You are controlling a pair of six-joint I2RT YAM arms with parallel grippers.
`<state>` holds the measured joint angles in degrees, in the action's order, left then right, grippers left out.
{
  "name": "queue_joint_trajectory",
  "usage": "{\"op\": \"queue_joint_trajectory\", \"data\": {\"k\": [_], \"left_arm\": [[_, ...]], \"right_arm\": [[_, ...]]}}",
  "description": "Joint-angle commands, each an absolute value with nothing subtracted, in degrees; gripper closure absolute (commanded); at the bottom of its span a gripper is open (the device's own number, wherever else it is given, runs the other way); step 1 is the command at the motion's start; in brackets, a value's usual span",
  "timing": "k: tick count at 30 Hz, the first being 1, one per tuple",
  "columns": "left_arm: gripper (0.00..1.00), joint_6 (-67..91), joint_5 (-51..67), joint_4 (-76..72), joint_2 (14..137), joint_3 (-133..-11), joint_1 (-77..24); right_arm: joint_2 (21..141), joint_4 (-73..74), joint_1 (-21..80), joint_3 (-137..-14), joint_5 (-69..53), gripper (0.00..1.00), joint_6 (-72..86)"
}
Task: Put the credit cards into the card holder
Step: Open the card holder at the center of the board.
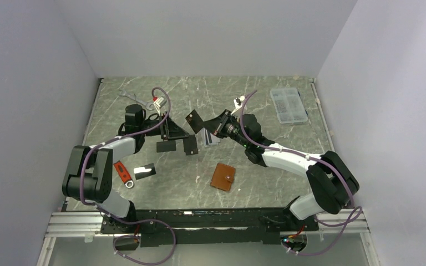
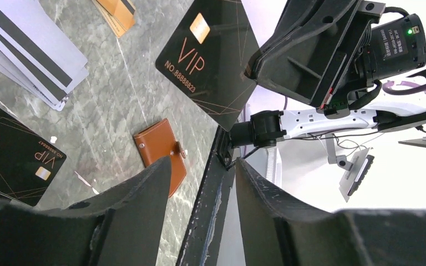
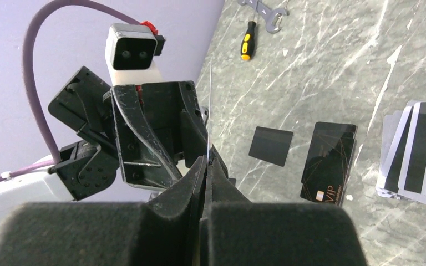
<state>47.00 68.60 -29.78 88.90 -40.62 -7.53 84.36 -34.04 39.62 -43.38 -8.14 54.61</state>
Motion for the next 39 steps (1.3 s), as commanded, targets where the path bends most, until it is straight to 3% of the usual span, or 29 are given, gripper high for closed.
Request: {"op": "queue_joint_trajectory", "data": {"k": [1,5,20,30,33,39], "left_arm": [[0.47,46.49,68.36,-28.84,87.38,-42.94,-7.29],[0.49,51.62,69.37,-34.32,88.63,-43.30,-7.24],[0.87,59.47,70.79,-44.14,89.72,-42.46,-5.08],[0.94,75.75,74.07,-65.96,93.58,-41.10,-4.04],[1.00,75.58,74.30,-65.60,93.22,-40.79,-4.04],[1.00,71.58,74.90,-60.02,89.60,-39.82,-4.04]], "right_arm": [[83.44,-35.41,40.52,-44.37,-7.01,1.00,54.01],[84.15,-36.18,41.57,-44.67,-6.91,1.00,54.58],[85.92,-37.82,44.56,-44.83,-7.33,1.00,55.60],[88.92,-46.03,44.96,-44.13,-13.06,0.99,58.43],[89.91,-47.43,44.86,-44.61,-15.19,0.90,58.84],[89.07,-46.36,41.97,-45.17,-20.32,0.69,57.82]]}}
